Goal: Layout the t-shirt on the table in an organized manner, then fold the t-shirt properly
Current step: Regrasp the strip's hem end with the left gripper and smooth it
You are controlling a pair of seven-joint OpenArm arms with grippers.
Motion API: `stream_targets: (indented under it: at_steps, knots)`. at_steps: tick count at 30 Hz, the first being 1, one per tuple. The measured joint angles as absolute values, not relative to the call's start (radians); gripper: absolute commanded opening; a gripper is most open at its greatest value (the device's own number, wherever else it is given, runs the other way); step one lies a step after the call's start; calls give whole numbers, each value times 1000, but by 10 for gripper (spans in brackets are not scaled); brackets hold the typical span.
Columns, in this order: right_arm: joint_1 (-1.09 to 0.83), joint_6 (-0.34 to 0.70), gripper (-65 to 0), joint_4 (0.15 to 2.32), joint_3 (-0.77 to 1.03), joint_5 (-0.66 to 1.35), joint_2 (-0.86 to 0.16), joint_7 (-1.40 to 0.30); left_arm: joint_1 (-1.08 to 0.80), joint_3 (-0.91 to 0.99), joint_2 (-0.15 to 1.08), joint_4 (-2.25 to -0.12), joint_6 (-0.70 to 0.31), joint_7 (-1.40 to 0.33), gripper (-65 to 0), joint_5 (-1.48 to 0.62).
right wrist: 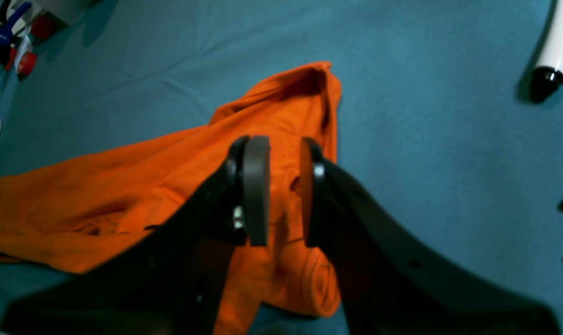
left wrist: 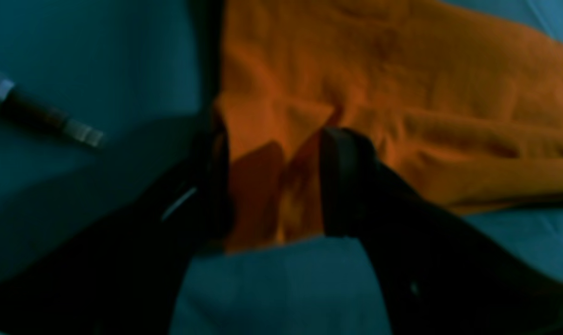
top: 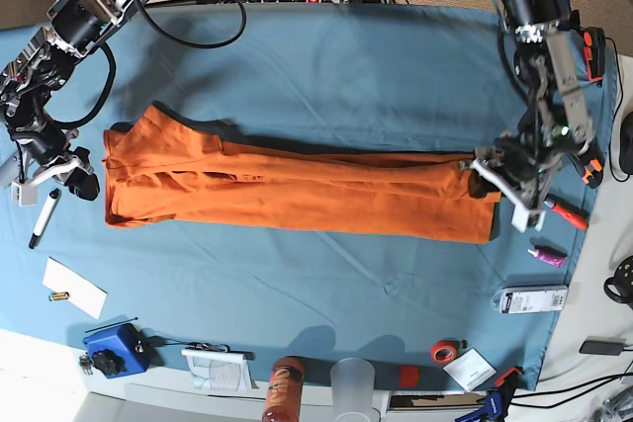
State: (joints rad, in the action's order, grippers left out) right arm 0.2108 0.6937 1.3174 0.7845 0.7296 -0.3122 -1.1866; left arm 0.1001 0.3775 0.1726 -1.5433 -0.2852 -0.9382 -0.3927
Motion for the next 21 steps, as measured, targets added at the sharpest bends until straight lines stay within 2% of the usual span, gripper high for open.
stream_targets:
  at_steps: [9, 12, 16, 21]
  knots:
    - [208, 694, -529, 1317, 785, 708, -341, -1200, 221, 376, 184, -1380, -288, -1071, -363, -422]
    - [208, 693, -529, 1317, 785, 708, -345, -1200, 233, 381, 192, -1365, -319, -1143, -447, -482]
    - [208, 694, -529, 1317, 785, 708, -344, -1200, 223, 381, 184, -1356, -361, -1196, -644, -592]
    - [208, 693, -529, 1317, 785, 708, -344, -1200, 244, 376, 184, -1348, -360, -1216, -650, -607]
